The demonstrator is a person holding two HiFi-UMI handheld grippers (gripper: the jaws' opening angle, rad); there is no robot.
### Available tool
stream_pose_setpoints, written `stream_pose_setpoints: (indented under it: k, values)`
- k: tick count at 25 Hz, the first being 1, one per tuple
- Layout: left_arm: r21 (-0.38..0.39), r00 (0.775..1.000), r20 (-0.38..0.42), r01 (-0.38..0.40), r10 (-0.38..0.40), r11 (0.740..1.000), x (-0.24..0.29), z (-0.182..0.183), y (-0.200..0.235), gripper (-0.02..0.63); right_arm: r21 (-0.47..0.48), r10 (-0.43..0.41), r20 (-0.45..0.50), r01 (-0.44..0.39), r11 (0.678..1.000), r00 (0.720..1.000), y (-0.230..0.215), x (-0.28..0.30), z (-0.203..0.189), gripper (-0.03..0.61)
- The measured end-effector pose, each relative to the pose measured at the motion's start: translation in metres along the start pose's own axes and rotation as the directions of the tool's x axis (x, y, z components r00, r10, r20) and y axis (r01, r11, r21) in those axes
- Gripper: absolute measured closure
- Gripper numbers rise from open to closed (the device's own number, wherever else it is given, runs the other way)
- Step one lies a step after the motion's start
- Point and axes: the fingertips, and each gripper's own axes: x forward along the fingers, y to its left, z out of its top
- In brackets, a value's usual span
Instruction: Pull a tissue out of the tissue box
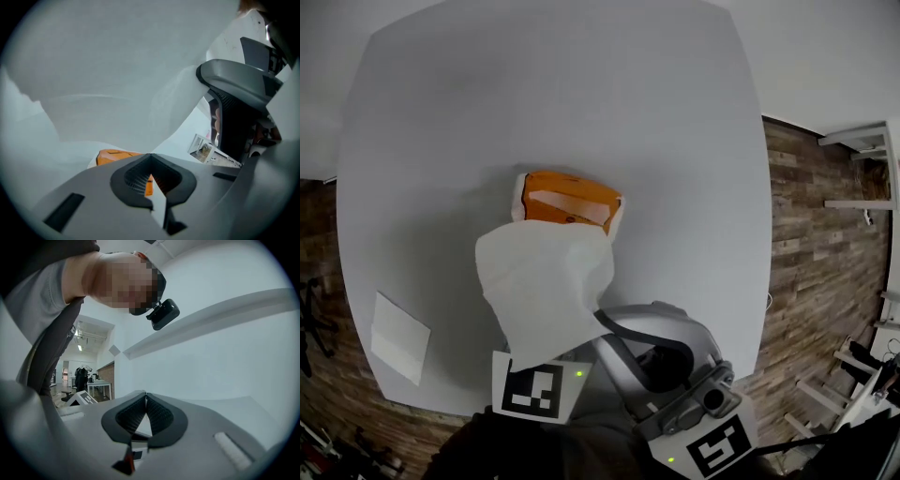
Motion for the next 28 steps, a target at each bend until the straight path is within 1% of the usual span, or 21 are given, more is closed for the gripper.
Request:
stream_pose_setpoints:
  k: [2, 6, 8, 10, 11, 14, 19, 22, 24, 28]
  values:
    - [0.012, 1.000, 0.022, 0.007, -0.008, 1.000, -0.018, 0.007, -0.008, 0.614, -0.013, 0.003, 0.013, -0.003, 1.000, 1.000, 0.011, -0.007, 0.013, 0.574]
    - [0.098, 0.996, 0.084, 0.029, -0.037, 0.995, -0.064, 0.023, -0.030, 0.614, -0.019, 0.006, 0.038, -0.005, 1.000, 0.999, 0.036, -0.031, 0.043, 0.574]
    - [0.145, 0.993, 0.115, 0.020, -0.037, 0.989, -0.096, 0.028, -0.045, 0.614, -0.030, 0.007, 0.038, -0.006, 1.000, 0.999, 0.054, -0.047, 0.059, 0.574]
    - [0.179, 0.989, 0.146, 0.001, -0.028, 0.984, -0.133, 0.028, -0.063, 0.614, -0.048, 0.011, 0.015, -0.011, 0.999, 1.000, 0.075, -0.064, 0.072, 0.574]
    - [0.178, 0.986, 0.164, -0.008, -0.022, 0.984, -0.153, 0.027, -0.072, 0.614, -0.051, 0.013, -0.001, -0.013, 0.999, 1.000, 0.086, -0.073, 0.075, 0.574]
    - [0.131, 0.977, 0.214, -0.049, 0.020, 0.990, -0.213, 0.015, -0.090, 0.614, -0.041, 0.015, -0.024, -0.016, 0.999, 1.000, 0.121, -0.099, 0.082, 0.574]
    - [0.112, 0.962, 0.254, -0.136, 0.103, 0.984, -0.290, 0.003, -0.092, 0.614, -0.016, 0.050, -0.036, -0.050, 0.999, 0.998, 0.172, -0.119, 0.082, 0.574]
    - [0.094, 0.946, 0.283, -0.193, 0.159, 0.977, -0.328, 0.000, -0.078, 0.614, 0.017, 0.094, -0.066, -0.093, 0.995, 0.993, 0.202, -0.112, 0.073, 0.574]
    - [0.073, 0.932, 0.301, -0.233, 0.202, 0.970, -0.353, -0.003, -0.061, 0.614, 0.027, 0.126, -0.093, -0.124, 0.992, 0.988, 0.223, -0.097, 0.063, 0.574]
    - [0.017, 0.893, 0.337, -0.322, 0.297, 0.947, -0.405, -0.005, -0.009, 0.614, 0.038, 0.182, -0.181, -0.178, 0.983, 0.966, 0.265, -0.042, 0.030, 0.574]
